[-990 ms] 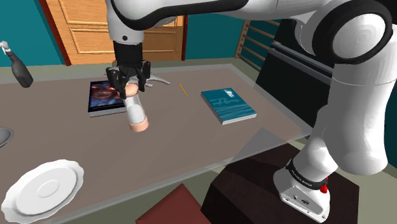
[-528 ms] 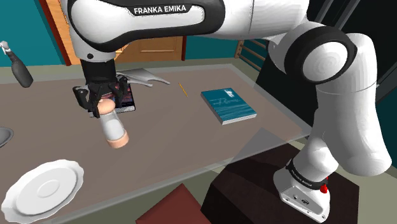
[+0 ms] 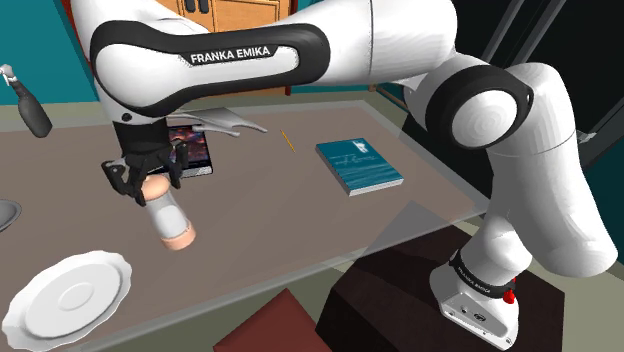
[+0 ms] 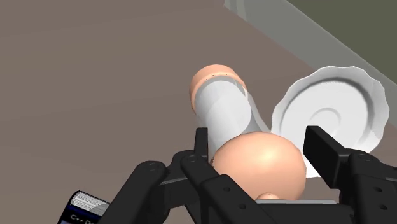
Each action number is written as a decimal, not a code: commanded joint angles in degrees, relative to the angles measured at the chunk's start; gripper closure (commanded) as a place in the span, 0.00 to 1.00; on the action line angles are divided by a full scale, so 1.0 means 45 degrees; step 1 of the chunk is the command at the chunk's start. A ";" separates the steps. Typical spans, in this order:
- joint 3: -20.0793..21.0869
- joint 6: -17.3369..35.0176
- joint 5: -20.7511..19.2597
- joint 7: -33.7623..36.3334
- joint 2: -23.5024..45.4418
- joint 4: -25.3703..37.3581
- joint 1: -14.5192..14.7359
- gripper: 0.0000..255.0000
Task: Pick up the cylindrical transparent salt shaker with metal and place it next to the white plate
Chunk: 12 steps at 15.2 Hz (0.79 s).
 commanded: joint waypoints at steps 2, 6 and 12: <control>-0.0004 0.0474 -0.0005 -0.0002 0.0066 -0.0397 0.0005 1.00; -0.0014 0.1088 -0.0009 -0.0036 0.0167 -0.0913 -0.0012 1.00; -0.0021 0.1398 -0.0014 -0.0053 0.0254 -0.1137 -0.0017 1.00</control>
